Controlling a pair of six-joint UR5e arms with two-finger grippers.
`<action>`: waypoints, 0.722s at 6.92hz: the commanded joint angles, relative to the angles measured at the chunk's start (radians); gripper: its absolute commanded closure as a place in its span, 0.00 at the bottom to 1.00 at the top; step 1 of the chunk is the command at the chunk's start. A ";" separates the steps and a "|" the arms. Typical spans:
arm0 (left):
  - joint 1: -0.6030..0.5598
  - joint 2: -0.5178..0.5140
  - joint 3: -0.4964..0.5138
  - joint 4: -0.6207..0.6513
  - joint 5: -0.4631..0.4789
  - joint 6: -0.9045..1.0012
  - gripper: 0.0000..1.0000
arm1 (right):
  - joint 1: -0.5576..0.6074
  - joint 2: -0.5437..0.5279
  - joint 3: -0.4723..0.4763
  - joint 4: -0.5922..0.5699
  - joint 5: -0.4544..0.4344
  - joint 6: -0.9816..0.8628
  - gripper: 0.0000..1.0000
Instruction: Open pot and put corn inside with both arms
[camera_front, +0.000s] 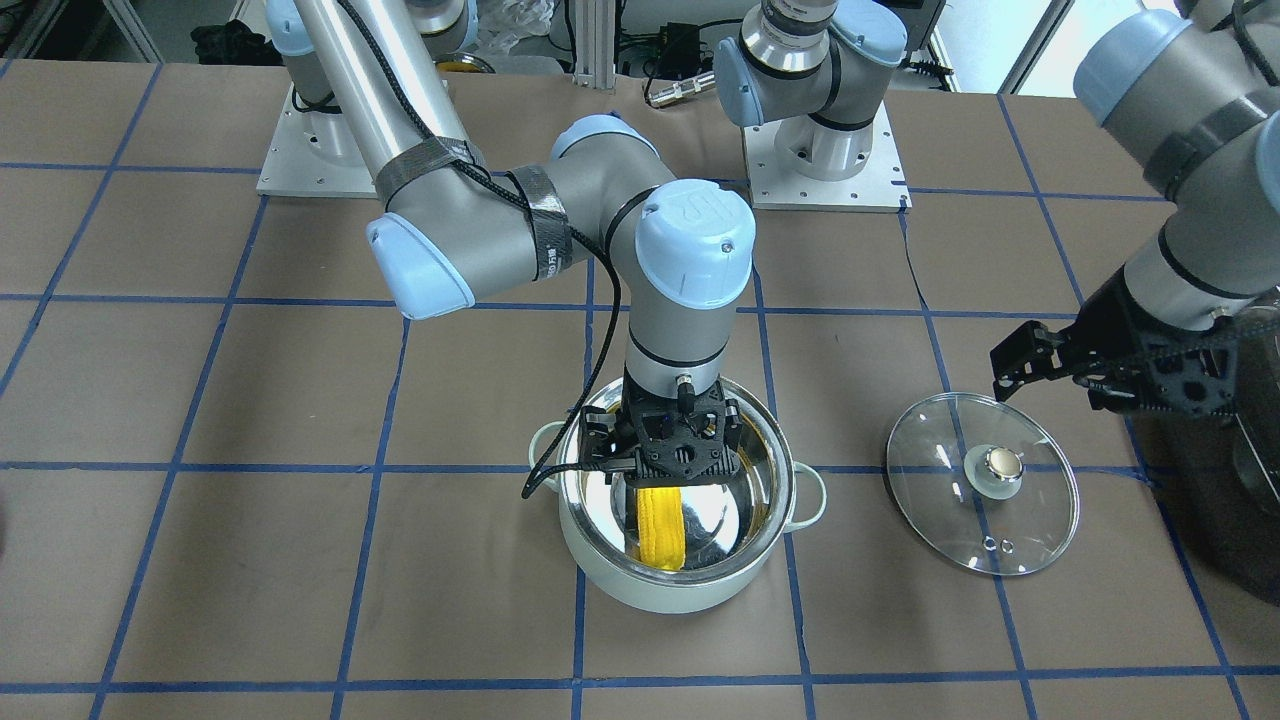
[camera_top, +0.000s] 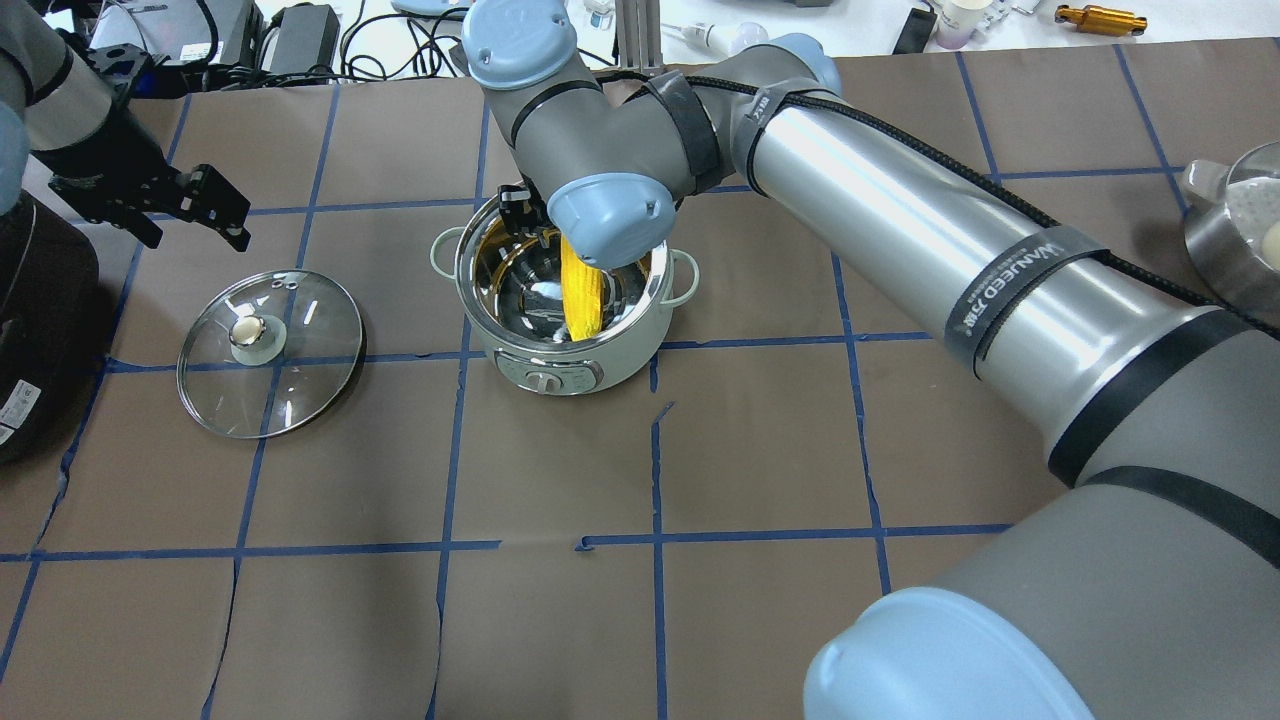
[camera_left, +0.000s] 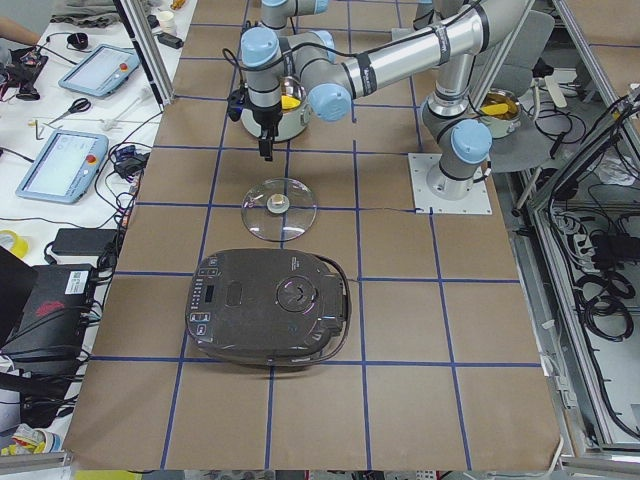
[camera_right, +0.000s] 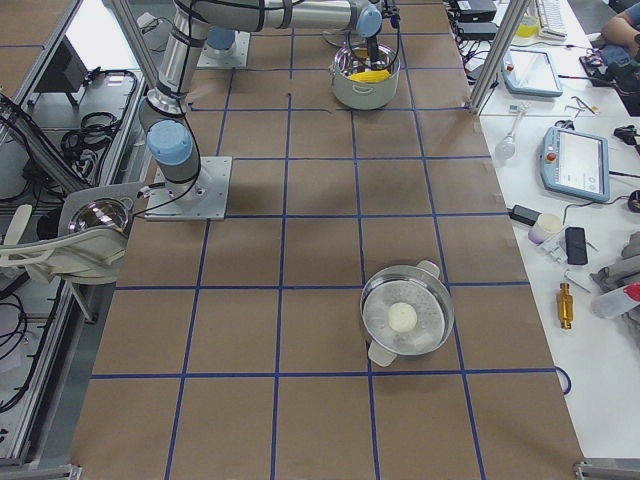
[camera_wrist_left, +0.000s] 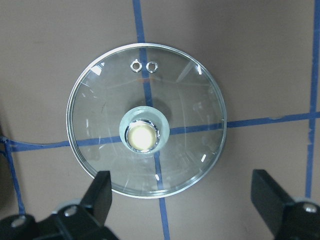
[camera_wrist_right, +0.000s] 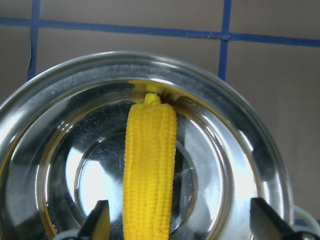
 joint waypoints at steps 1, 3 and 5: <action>-0.093 0.081 0.027 -0.068 -0.004 -0.157 0.00 | -0.103 -0.081 0.009 0.024 0.005 -0.007 0.00; -0.254 0.130 0.064 -0.149 -0.004 -0.299 0.00 | -0.226 -0.184 0.030 0.114 0.005 -0.053 0.00; -0.346 0.151 0.071 -0.150 -0.007 -0.408 0.00 | -0.354 -0.331 0.073 0.397 0.035 -0.133 0.00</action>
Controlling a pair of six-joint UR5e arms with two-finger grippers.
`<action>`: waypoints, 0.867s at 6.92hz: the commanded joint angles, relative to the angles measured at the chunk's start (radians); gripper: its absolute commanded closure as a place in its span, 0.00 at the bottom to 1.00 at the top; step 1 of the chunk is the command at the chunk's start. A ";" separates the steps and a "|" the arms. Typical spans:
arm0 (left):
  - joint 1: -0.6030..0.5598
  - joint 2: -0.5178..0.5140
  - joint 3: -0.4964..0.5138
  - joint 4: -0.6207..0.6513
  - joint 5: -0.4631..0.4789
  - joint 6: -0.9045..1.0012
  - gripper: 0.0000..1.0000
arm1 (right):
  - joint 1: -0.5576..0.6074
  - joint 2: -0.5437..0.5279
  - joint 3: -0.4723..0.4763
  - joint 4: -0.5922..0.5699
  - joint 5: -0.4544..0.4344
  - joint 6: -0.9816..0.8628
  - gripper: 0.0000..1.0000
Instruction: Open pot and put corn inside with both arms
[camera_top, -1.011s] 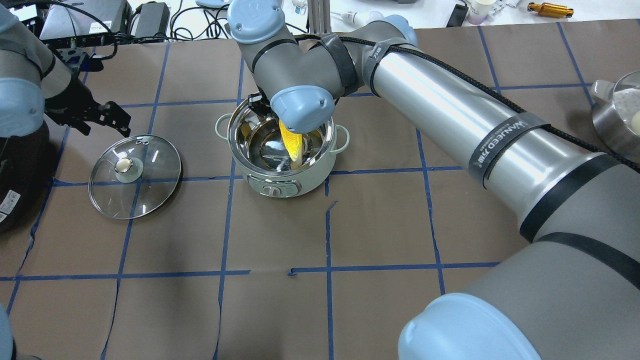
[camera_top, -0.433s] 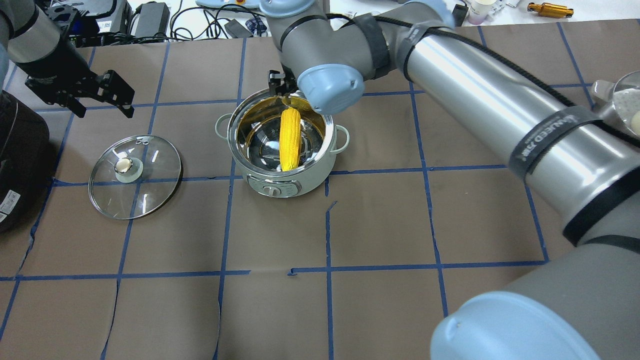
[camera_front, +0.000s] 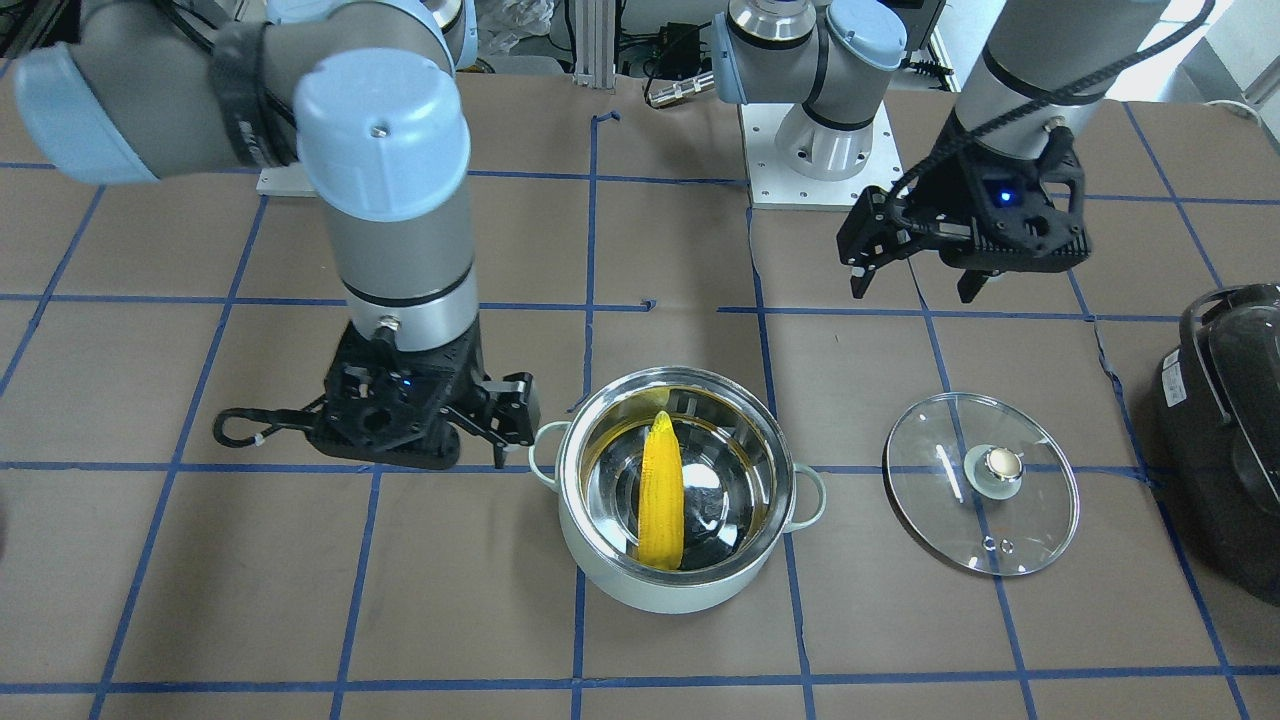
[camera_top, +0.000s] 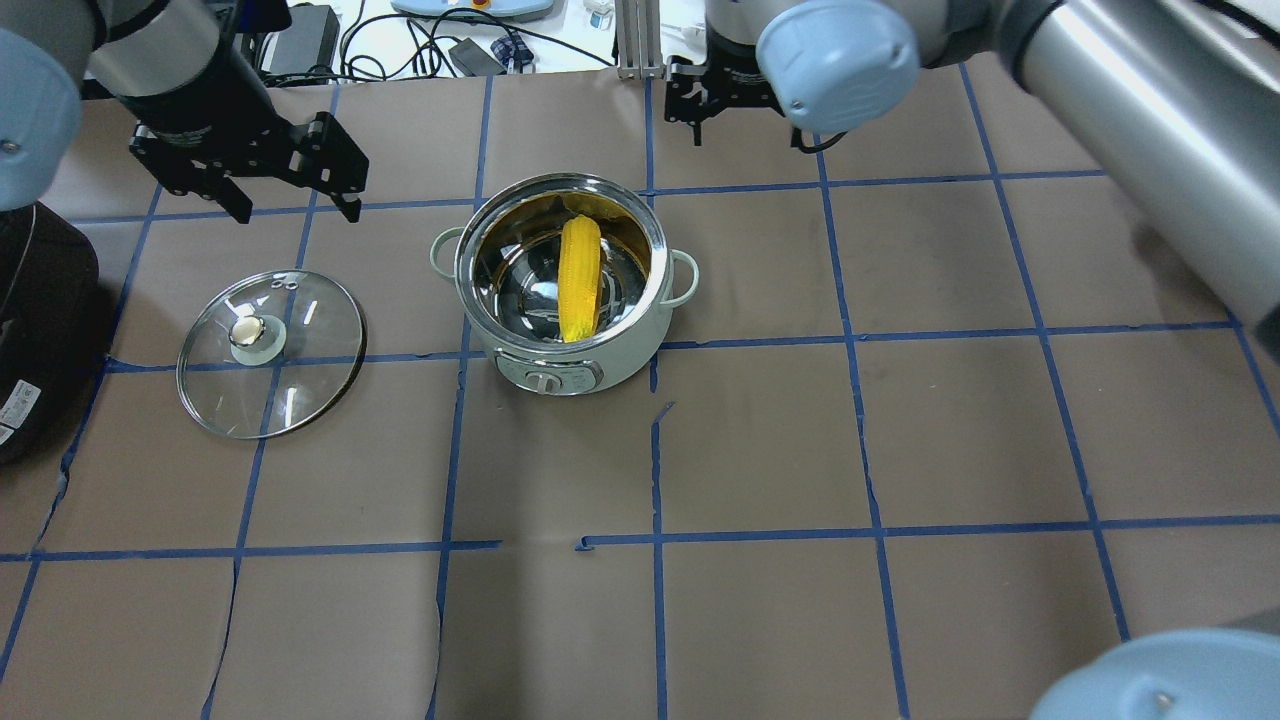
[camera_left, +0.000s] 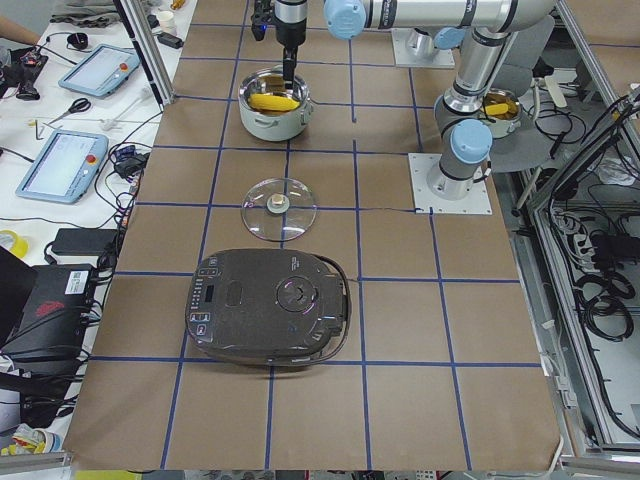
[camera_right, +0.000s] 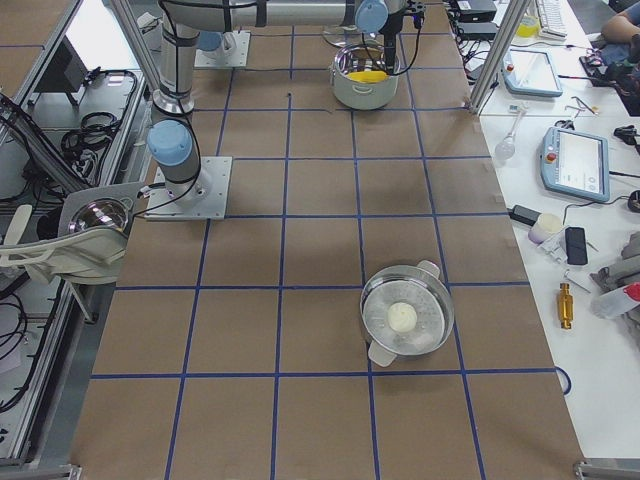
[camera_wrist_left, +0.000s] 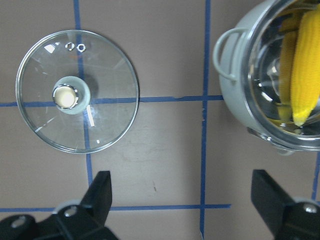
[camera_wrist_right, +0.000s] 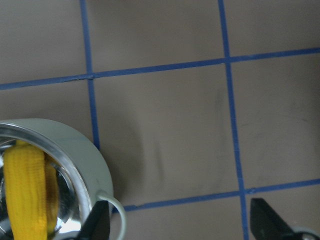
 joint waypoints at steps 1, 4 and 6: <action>-0.059 0.034 -0.004 -0.004 -0.006 -0.066 0.00 | -0.155 -0.137 0.048 0.226 0.008 -0.078 0.00; -0.057 0.094 0.018 -0.032 0.002 -0.060 0.00 | -0.191 -0.285 0.144 0.242 0.029 -0.255 0.00; -0.057 0.143 0.027 -0.028 -0.049 -0.062 0.00 | -0.188 -0.376 0.236 0.248 0.048 -0.215 0.00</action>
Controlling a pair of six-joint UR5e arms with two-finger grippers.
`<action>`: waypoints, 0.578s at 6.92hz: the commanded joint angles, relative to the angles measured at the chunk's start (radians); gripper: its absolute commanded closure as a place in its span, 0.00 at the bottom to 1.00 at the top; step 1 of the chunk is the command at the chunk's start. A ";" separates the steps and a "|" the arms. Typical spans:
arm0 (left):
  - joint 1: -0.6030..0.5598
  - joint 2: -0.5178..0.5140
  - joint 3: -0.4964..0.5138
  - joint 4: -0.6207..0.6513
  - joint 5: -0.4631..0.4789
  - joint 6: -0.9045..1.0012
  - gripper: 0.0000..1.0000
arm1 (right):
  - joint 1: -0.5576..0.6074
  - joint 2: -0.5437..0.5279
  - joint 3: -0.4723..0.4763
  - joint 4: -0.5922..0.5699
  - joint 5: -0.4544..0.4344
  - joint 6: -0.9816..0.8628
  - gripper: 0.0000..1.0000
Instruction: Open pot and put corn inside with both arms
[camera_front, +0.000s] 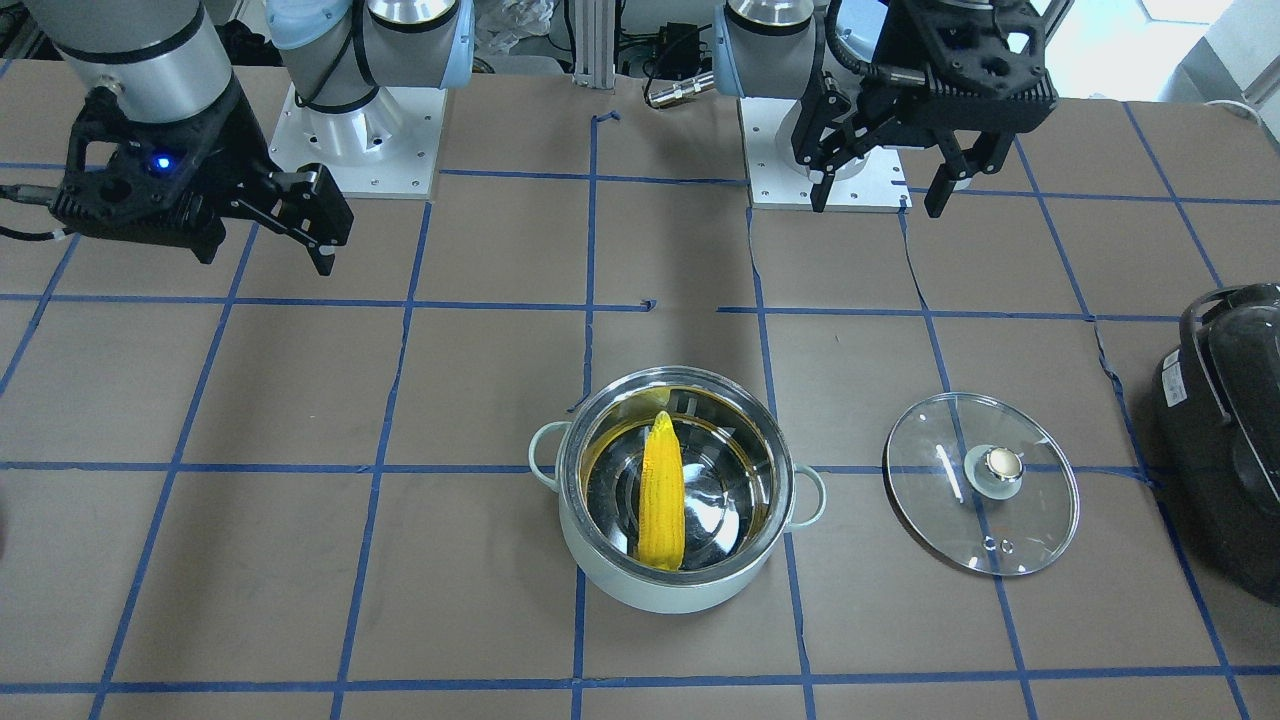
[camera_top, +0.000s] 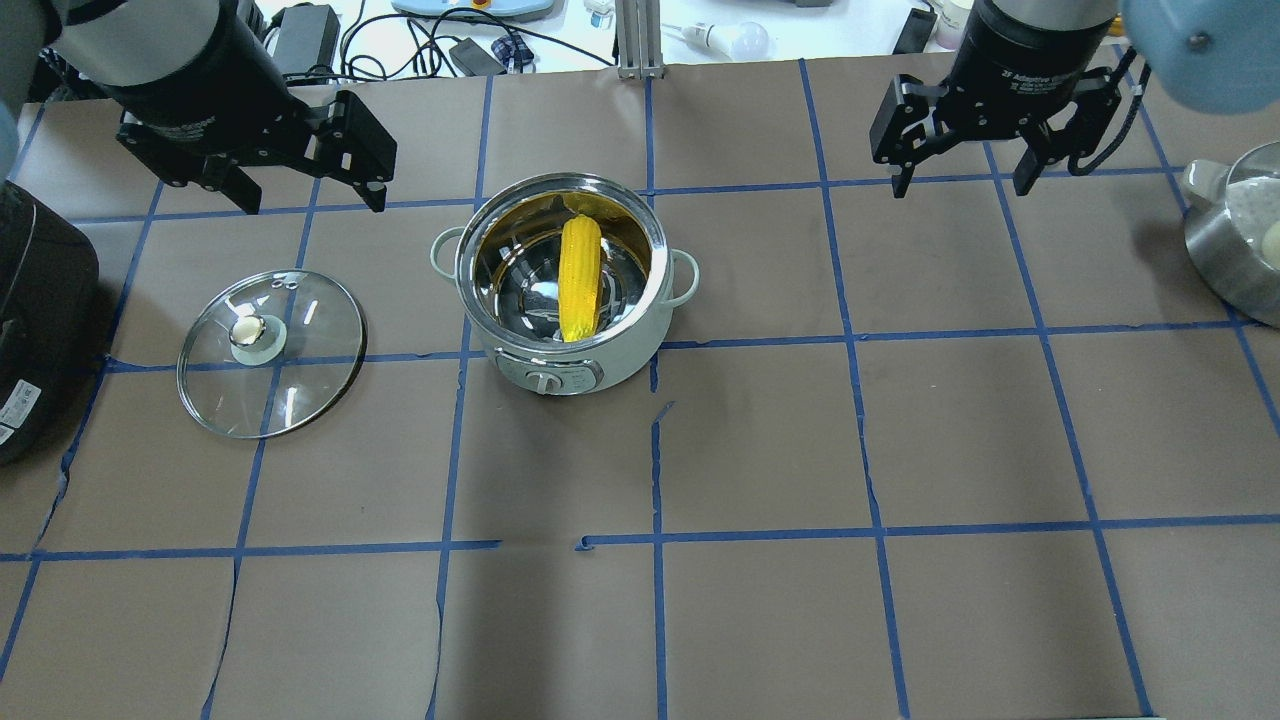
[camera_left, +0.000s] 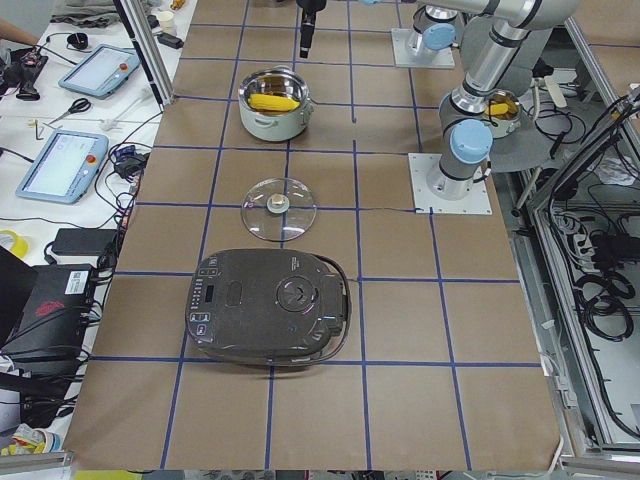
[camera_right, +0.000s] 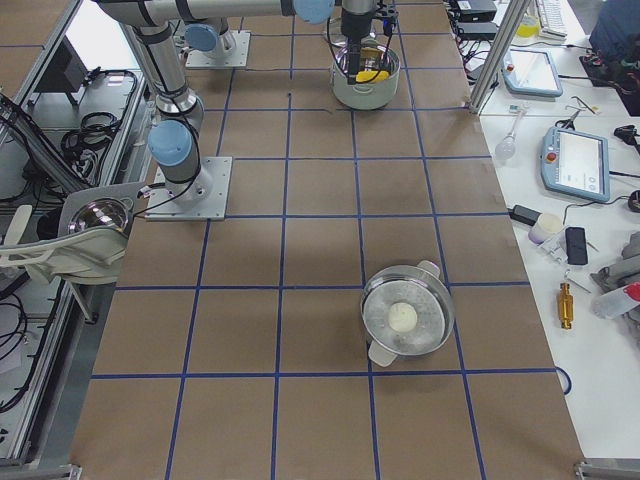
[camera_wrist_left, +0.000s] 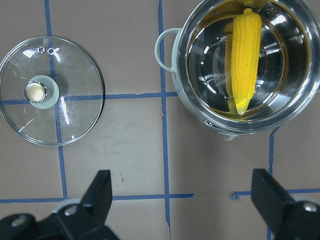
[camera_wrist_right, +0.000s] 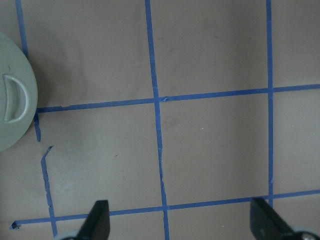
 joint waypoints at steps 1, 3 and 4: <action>-0.001 0.045 -0.004 0.001 -0.007 0.002 0.00 | 0.001 -0.060 0.058 0.003 0.007 0.016 0.00; 0.031 -0.023 -0.041 0.031 0.001 0.066 0.00 | 0.001 -0.060 0.058 0.006 0.007 0.014 0.00; 0.050 -0.042 -0.044 0.065 0.007 0.071 0.00 | 0.001 -0.060 0.055 0.012 0.007 0.013 0.00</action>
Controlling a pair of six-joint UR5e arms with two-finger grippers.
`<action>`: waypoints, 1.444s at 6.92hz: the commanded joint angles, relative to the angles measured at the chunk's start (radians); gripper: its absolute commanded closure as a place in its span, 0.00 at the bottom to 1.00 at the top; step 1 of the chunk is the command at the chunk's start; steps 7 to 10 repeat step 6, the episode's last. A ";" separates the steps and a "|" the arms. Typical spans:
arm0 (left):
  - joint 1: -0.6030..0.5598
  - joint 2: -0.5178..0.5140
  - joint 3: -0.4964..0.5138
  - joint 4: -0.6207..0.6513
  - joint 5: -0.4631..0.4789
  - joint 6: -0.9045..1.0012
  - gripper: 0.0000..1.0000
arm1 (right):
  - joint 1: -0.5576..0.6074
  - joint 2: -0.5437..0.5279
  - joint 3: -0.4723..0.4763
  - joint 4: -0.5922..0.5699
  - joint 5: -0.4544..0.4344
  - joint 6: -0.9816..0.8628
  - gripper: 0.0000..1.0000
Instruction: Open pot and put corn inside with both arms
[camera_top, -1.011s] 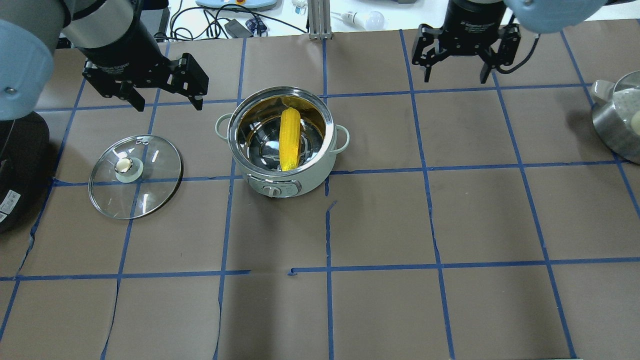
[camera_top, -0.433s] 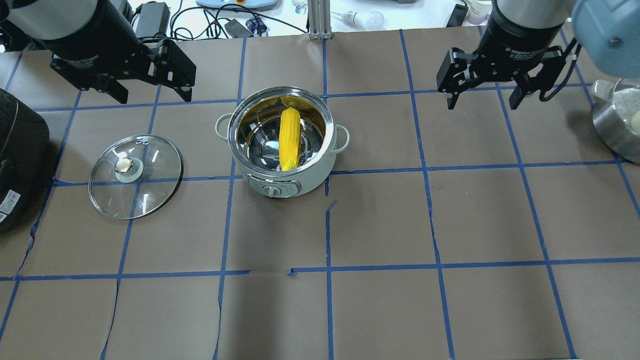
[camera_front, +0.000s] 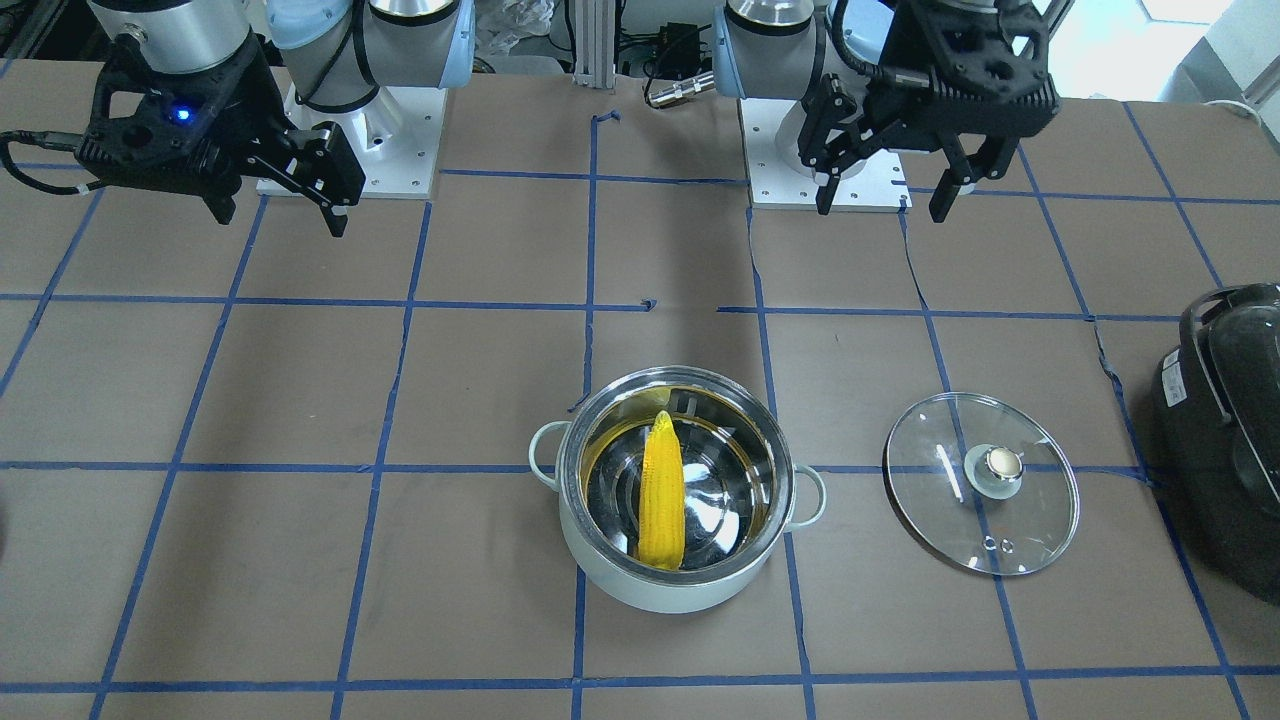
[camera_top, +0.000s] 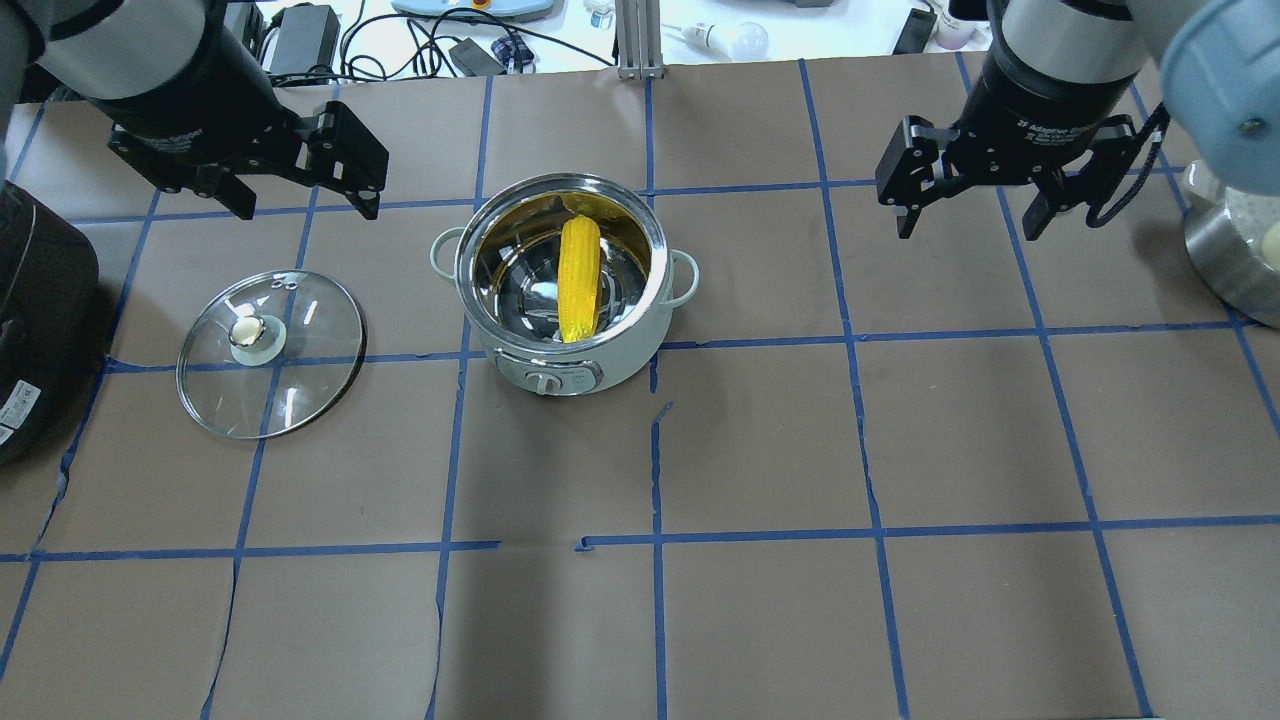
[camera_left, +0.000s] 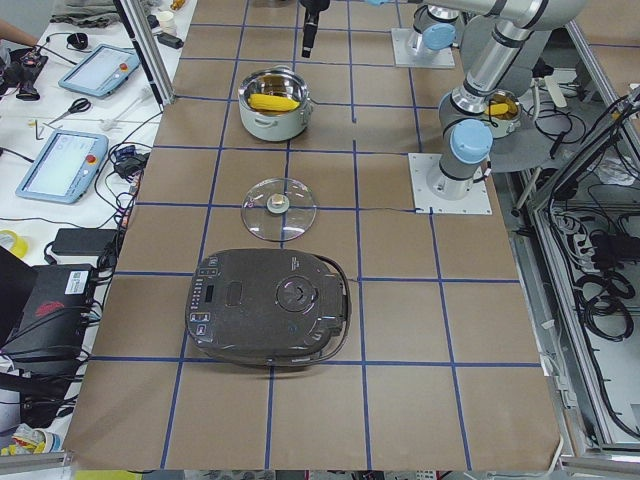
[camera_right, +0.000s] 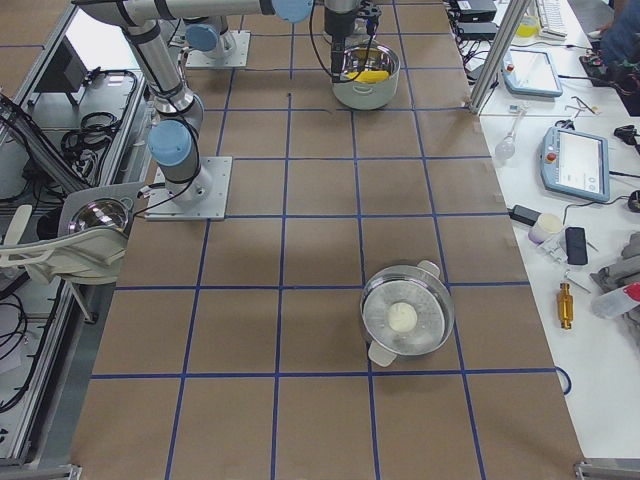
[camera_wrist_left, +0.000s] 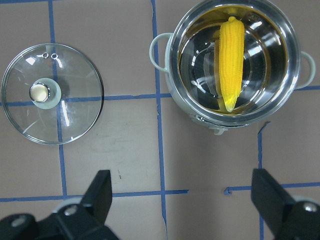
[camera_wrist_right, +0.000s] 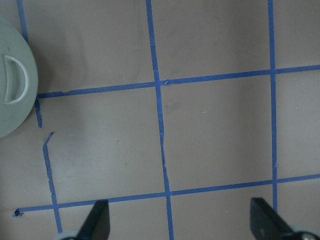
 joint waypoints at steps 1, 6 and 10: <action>0.020 -0.029 0.004 -0.009 0.023 0.029 0.00 | 0.000 -0.001 -0.006 0.010 0.000 -0.003 0.00; 0.017 -0.022 0.069 0.005 -0.032 0.021 0.00 | -0.001 0.000 -0.001 0.009 0.000 -0.003 0.00; 0.017 -0.022 0.069 0.005 -0.032 0.021 0.00 | -0.001 0.000 -0.001 0.009 0.000 -0.003 0.00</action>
